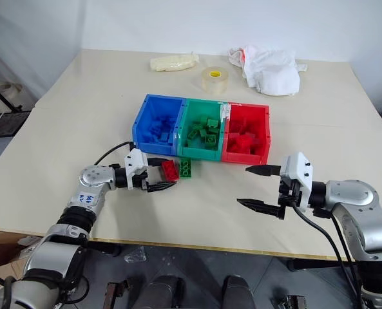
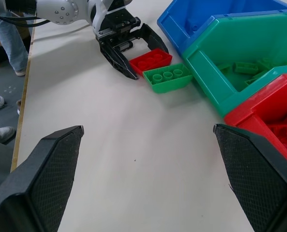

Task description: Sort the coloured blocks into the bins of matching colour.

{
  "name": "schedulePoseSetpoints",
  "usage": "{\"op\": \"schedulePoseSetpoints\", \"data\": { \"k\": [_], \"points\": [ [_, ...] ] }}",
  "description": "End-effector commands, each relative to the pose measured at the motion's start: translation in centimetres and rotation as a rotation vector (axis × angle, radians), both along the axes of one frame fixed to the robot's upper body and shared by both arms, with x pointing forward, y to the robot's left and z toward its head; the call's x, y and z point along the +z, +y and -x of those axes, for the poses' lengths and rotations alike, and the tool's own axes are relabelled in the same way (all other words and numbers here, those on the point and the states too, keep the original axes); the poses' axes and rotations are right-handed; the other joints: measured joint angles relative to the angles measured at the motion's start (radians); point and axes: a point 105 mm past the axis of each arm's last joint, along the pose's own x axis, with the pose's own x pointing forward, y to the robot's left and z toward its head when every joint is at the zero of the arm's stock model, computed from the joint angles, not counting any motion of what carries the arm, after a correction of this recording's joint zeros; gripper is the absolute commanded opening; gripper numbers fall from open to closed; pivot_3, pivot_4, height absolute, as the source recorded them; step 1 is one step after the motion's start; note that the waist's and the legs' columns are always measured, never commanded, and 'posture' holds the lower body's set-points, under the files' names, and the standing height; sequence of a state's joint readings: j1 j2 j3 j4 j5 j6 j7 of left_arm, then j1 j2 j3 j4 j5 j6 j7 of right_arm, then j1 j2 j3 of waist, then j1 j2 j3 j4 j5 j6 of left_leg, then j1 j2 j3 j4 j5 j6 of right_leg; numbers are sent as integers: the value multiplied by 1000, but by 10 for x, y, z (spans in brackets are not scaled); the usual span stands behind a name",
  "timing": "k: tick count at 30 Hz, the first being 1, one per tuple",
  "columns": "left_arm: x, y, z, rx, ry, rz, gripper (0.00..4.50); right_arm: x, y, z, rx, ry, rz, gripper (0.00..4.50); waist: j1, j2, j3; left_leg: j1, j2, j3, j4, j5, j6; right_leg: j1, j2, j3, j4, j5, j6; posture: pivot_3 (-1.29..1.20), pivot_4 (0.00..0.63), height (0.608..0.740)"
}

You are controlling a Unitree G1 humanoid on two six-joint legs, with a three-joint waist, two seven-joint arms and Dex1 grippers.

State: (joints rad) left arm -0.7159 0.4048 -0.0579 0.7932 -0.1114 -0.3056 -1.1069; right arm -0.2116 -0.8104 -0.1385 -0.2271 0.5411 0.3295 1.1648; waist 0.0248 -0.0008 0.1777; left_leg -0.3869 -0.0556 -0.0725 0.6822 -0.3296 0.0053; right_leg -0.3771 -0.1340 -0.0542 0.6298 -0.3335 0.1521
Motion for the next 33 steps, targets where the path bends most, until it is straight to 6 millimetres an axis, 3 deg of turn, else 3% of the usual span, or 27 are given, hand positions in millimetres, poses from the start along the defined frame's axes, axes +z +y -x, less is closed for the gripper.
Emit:
{"op": "schedulePoseSetpoints", "data": {
  "k": [1, 7, 10, 18, 27, 30, 33],
  "points": [
    [1, -8, 8, -47, 4, 2, 3388, 12, -1, 2, 1, -45, -12, 4500, -1, 0, 0, 0, 0, 0, 0, 0, 0, 0, 0, 0, 0, 0, 0, 0, 150, 740],
    [45, -28, 30, -161, -54, 51, 3388, 18, -11, 9, -33, -59, -34, 4500, 0, 0, 0, -1, 5, -1, 0, 0, 0, 0, 0, 0, -1, 0, 0, 0, 150, 740],
    [70, -41, 27, -143, -77, 74, 3388, 21, -18, 11, -74, -65, -53, 4500, 2, 0, 0, -1, 5, -1, 0, 0, 0, 0, 0, 1, -1, 0, 0, 0, 150, 740],
    [108, -95, -8, -91, -133, 141, 3388, 26, -29, 15, -181, -96, -87, 4500, 2, 0, 0, -1, 0, 0, 0, 0, 0, 0, 1, 1, -1, 0, 0, 0, 150, 740],
    [131, -169, -39, -38, -143, 185, 3388, 21, -25, 29, -239, -100, -100, 4500, 4, -3, 2, -1, -1, 1, 0, 0, 1, 0, 1, 0, -2, 0, 1, 0, 150, 740],
    [135, -179, -47, 40, -137, 191, 4381, 20, -25, 32, -259, -104, -99, 4500, 2, -4, 2, -2, -1, 1, 0, 0, 2, 0, 0, 0, -2, 1, 2, 0, 150, 740],
    [143, -183, -50, 88, -179, 200, 4481, 22, -26, 36, -279, -110, -101, 4500, -1, -4, 2, -1, -1, 2, -1, 0, 2, 0, 0, 0, -2, 1, 3, 0, 150, 740]
  ]
}}
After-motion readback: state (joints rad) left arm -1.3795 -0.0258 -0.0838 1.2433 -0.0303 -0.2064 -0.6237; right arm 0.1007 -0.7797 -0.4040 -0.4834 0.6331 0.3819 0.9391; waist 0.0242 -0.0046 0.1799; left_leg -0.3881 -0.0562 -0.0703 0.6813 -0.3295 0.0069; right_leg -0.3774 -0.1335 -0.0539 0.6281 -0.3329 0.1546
